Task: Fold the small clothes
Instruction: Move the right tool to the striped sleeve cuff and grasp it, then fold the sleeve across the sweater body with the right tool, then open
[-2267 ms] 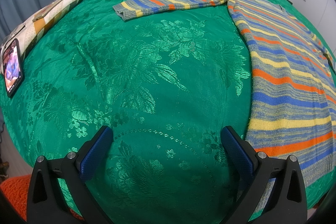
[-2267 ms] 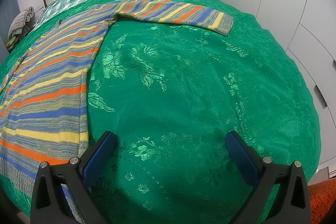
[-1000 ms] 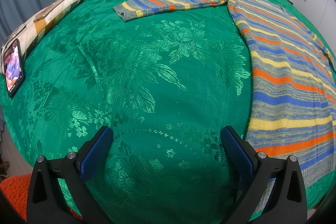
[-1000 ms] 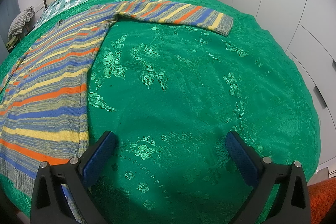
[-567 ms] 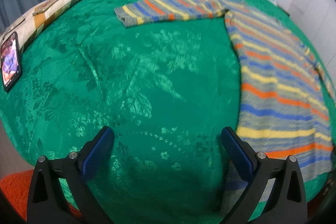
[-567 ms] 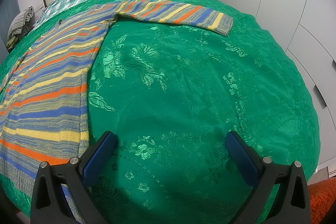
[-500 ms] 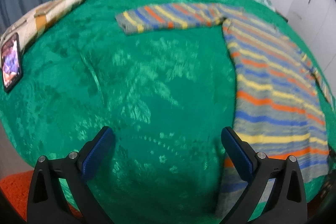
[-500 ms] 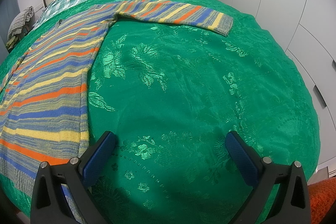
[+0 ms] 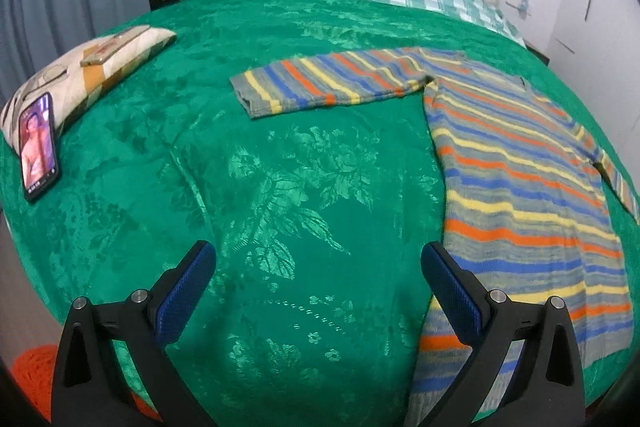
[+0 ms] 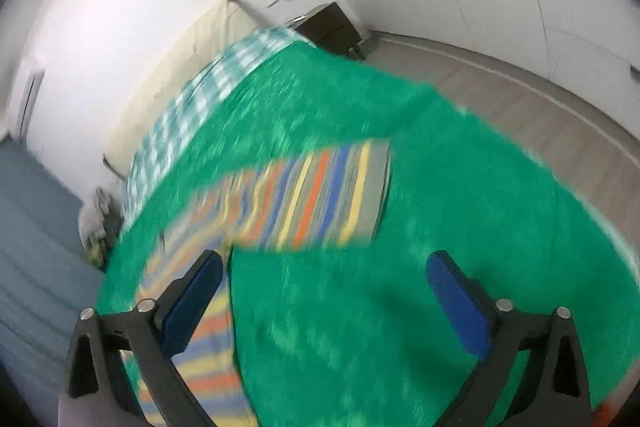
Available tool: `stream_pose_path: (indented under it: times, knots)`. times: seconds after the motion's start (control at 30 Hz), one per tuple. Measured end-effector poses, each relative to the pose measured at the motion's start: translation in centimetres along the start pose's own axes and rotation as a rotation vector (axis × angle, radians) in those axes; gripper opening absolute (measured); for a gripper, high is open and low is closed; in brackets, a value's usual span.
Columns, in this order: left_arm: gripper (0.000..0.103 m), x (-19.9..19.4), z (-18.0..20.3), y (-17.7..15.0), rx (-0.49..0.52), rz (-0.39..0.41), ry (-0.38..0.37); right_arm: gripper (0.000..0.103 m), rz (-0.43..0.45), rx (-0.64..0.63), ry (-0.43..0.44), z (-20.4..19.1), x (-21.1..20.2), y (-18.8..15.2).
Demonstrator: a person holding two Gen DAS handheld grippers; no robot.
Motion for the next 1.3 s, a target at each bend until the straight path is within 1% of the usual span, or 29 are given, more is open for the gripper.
stream_pose_path:
  times: [0.03, 0.07, 0.13, 0.17, 0.2, 0.3, 0.37, 0.4, 0.43, 0.47, 0.5, 0.57, 0.63, 0.67, 0.7, 0.77, 0.8, 0.83, 0.9, 0.97, 1.03, 1.1, 1.13, 1.17, 1.2, 1.23, 1.3]
  knots:
    - [0.103, 0.1, 0.0, -0.1, -0.002, -0.004, 0.003, 0.085, -0.020, 0.012, 0.003, 0.5, 0.7, 1.5]
    - [0.103, 0.3, 0.1, -0.3, 0.000, -0.008, 0.012, 0.074, -0.053, 0.032, 0.014, 1.1, 1.9, 3.2]
    - [0.103, 0.6, 0.3, -0.6, 0.005, -0.019, 0.030, 0.072, -0.128, 0.088, 0.047, 2.0, 4.5, 5.4]
    - [0.103, 0.8, 0.3, -0.7, 0.007, -0.027, 0.034, 0.068, -0.162, 0.113, 0.044, 2.4, 5.8, 6.0]
    - [0.102, 1.0, 0.4, -0.8, 0.010, -0.031, 0.036, 0.068, -0.181, 0.128, 0.026, 2.6, 6.8, 6.2]
    - [0.103, 1.2, 0.4, -0.9, 0.022, -0.037, 0.053, 0.065, -0.232, 0.180, -0.045, 3.5, 9.9, 6.8]
    - [0.103, 1.6, 0.3, -1.0, 0.017, -0.051, 0.057, 0.065, -0.243, 0.216, -0.044, 3.8, 11.4, 6.7]
    - [0.103, 1.8, 0.3, -1.1, 0.013, -0.057, 0.056, 0.061, -0.235, 0.219, -0.029, 3.8, 11.8, 6.8]
    - [0.103, 2.0, 0.2, -1.1, 0.008, -0.066, 0.054, 0.051, -0.238, 0.210, -0.016, 3.5, 12.2, 6.6]
    - [0.102, 2.2, 0.2, -1.1, 0.004, -0.074, 0.053, 0.008, -0.275, 0.188, 0.001, 3.1, 13.1, 6.7]
    - [0.102, 2.3, 0.2, -1.1, 0.003, -0.078, 0.053, 0.007, -0.322, 0.175, 0.003, 2.9, 14.0, 6.5]
    - [0.102, 2.4, 0.2, -1.0, 0.002, -0.078, 0.053, 0.006, -0.312, 0.120, -0.077, 1.9, 14.1, 6.7]
    - [0.102, 2.2, 0.3, -1.0, 0.002, -0.075, 0.041, 0.005, -0.257, 0.011, -0.232, -0.3, 13.4, 7.5]
    - [0.102, 2.2, 0.3, -0.9, 0.003, -0.075, 0.032, 0.005, -0.215, -0.067, -0.313, -2.3, 12.7, 7.9]
    - [0.102, 2.1, 0.3, -0.9, 0.003, -0.075, 0.026, 0.005, -0.185, -0.119, -0.349, -3.9, 12.3, 8.4]
    - [0.102, 2.0, 0.4, -0.8, 0.003, -0.076, 0.016, 0.005, -0.122, -0.214, -0.362, -7.9, 11.3, 9.5]
    - [0.102, 2.0, 0.3, -0.7, 0.002, -0.078, 0.012, 0.005, -0.100, -0.259, -0.341, -10.5, 11.0, 10.0]
    - [0.102, 2.0, 0.3, -0.7, 0.000, -0.081, 0.007, 0.005, -0.093, -0.292, -0.301, -12.9, 10.8, 10.1]
    - [0.102, 2.0, 0.2, -0.6, -0.006, -0.082, -0.002, 0.005, -0.109, -0.350, -0.206, -17.8, 10.9, 10.0]
    - [0.102, 1.9, 0.0, -0.4, -0.011, -0.081, -0.005, 0.005, -0.149, -0.419, -0.100, -23.1, 11.8, 8.8]
    - [0.102, 1.9, -0.2, -0.3, -0.019, -0.081, -0.005, 0.006, -0.201, -0.467, -0.012, -27.5, 13.3, 7.2]
    - [0.102, 2.0, -0.5, -0.3, -0.028, -0.085, -0.001, 0.007, -0.260, -0.476, 0.125, -31.3, 15.8, 5.2]
    - [0.102, 2.1, -0.6, -0.3, -0.034, -0.089, 0.000, 0.009, -0.284, -0.476, 0.198, -32.4, 16.7, 4.2]
    - [0.102, 2.2, -0.8, -0.4, -0.040, -0.096, 0.001, 0.028, -0.334, -0.493, 0.273, -34.0, 18.7, 2.9]
    - [0.102, 2.3, -1.0, -0.4, -0.045, -0.102, 0.002, 0.068, -0.378, -0.505, 0.285, -34.5, 19.9, 1.7]
    - [0.102, 2.4, -1.2, -0.4, -0.054, -0.109, 0.002, 0.080, -0.404, -0.495, 0.285, -34.7, 21.2, 0.9]
    - [0.102, 2.4, -1.6, -0.4, -0.069, -0.113, -0.007, 0.082, -0.393, -0.465, 0.342, -34.0, 21.4, 0.7]
Point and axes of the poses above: each gripper's, at about its wrist camera, not at the fingertips, and x roughly the way its jaws point, z to its right, y to its top, the point moved 1 cm from there along x, roughly the way its jaws point, and after that the axes turned 9 degrees about -z, right-handed, at the moved point
